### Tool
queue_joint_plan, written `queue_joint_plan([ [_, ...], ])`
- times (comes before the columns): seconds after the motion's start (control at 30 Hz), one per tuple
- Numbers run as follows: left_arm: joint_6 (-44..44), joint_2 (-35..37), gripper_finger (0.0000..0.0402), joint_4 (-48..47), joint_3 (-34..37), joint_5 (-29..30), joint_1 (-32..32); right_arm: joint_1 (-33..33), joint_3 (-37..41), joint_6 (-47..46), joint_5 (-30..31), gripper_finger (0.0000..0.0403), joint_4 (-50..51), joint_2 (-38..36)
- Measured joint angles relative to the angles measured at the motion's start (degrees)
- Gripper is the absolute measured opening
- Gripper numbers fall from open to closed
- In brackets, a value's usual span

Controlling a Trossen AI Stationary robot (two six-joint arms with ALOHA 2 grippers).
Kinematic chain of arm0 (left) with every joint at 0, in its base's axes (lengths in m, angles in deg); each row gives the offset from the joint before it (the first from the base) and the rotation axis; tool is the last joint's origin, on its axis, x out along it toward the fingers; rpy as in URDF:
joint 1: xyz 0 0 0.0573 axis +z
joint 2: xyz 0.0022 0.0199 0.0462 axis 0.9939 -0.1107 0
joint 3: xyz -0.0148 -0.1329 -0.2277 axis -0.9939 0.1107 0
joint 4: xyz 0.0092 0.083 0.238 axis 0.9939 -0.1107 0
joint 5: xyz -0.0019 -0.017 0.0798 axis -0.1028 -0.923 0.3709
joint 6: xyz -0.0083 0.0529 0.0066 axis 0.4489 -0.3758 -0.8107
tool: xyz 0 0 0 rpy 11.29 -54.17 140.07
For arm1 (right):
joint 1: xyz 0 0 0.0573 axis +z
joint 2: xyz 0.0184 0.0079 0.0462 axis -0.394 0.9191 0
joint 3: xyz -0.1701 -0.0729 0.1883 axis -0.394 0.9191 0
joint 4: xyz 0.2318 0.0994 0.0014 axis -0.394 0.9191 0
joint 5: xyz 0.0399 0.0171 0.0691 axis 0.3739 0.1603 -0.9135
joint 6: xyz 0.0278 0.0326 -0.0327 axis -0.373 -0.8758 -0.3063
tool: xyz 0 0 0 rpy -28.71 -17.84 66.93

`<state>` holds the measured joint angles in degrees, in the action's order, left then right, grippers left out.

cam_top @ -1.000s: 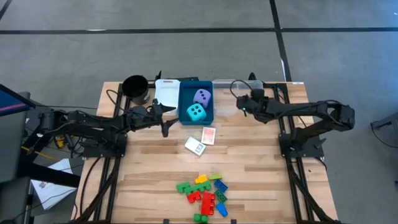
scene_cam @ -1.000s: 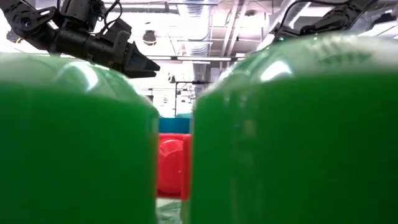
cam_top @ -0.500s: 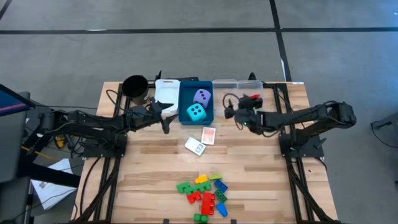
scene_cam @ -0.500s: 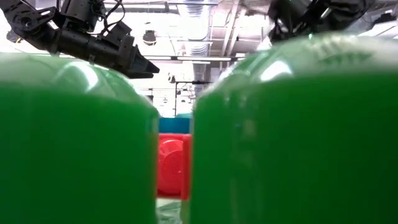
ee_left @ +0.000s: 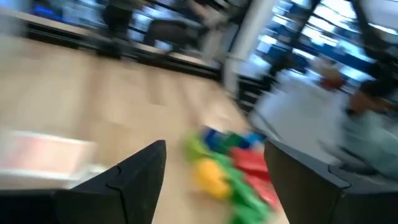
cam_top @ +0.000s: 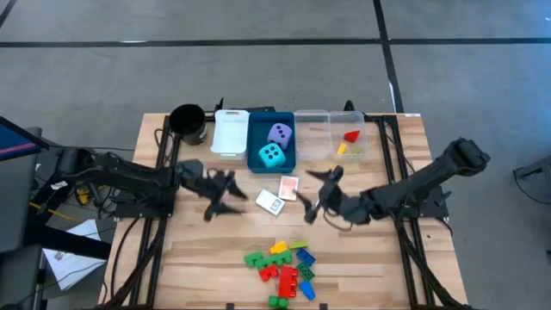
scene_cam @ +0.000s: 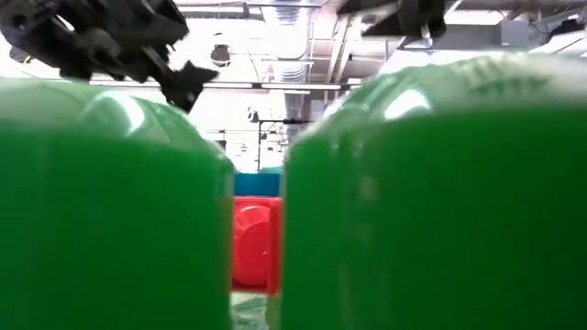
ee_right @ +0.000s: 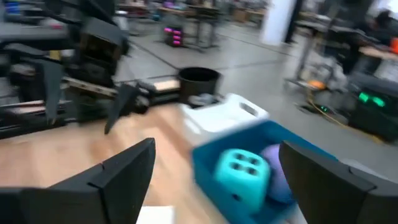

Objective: Pick & Place Toys
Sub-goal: Put the large green game piece into the white bin

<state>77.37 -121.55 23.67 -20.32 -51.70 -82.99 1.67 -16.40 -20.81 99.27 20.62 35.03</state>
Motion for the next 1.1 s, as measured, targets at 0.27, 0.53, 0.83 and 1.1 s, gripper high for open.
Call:
queue_joint_plan([
  [0.27, -0.1, 0.0, 0.0266, -0.2, 0.0, 24.8, -23.7, 5.0, -17.7, 9.1, 0.4, 0.0332, 1.8, 14.0],
  [0.53, 2.5, -2.2, 0.0266, -0.7, 0.0, 52.9, -42.0, 6.0, -36.8, 11.1, 6.0, 0.0332, 14.8, 26.4],
  [0.83, 4.5, -17.9, 0.0266, -0.1, -6.1, 62.1, -49.5, 10.4, -42.6, 9.1, 10.4, 0.0332, 20.9, 27.1],
  [1.1, 6.9, -31.3, 0.0266, -0.1, -14.1, 64.1, -49.4, 12.7, -42.7, 13.4, 26.9, 0.0332, 21.0, 27.0],
])
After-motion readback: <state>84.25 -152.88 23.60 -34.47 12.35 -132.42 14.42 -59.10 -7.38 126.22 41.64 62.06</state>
